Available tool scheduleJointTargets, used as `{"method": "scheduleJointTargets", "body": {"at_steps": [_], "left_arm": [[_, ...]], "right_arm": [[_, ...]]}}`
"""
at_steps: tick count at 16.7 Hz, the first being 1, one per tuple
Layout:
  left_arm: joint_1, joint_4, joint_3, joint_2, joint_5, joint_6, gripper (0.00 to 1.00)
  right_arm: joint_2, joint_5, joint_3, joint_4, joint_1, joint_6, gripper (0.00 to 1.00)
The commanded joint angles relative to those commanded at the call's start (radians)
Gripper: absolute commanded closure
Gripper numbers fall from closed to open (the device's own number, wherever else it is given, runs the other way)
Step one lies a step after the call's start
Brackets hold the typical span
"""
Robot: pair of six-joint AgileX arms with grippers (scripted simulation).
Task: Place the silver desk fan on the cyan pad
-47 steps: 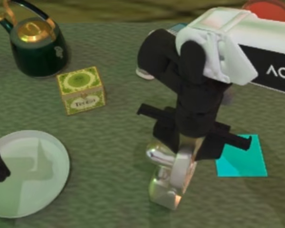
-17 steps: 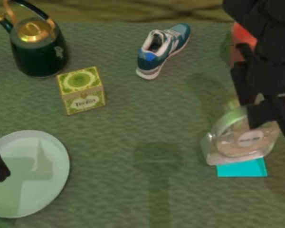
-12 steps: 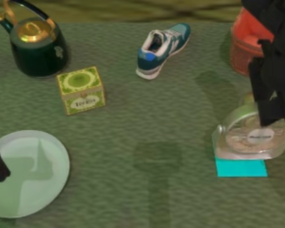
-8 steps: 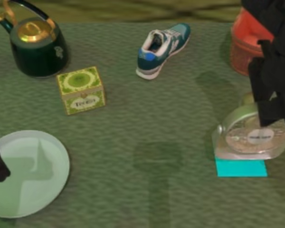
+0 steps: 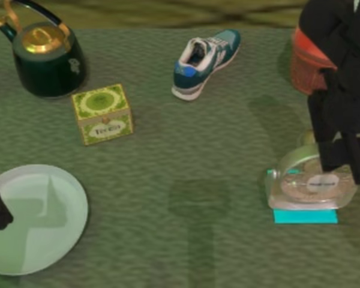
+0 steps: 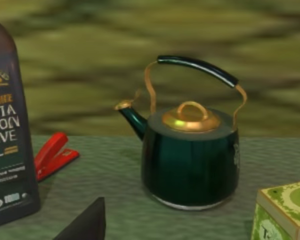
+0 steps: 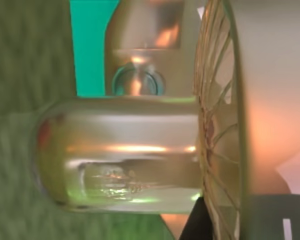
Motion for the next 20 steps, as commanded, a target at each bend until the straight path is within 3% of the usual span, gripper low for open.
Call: {"method": "scheduleJointTargets", "body": {"at_steps": [1, 14, 20], "left_arm": [[0.000, 0.000, 0.000, 0.000, 0.000, 0.000, 0.00], [0.000, 0.000, 0.000, 0.000, 0.000, 0.000, 0.00], [0.000, 0.000, 0.000, 0.000, 0.000, 0.000, 0.00]], "right_arm": [[0.000, 0.000, 0.000, 0.000, 0.000, 0.000, 1.00], [0.000, 0.000, 0.000, 0.000, 0.000, 0.000, 0.02], [0.000, 0.000, 0.000, 0.000, 0.000, 0.000, 0.00]]}}
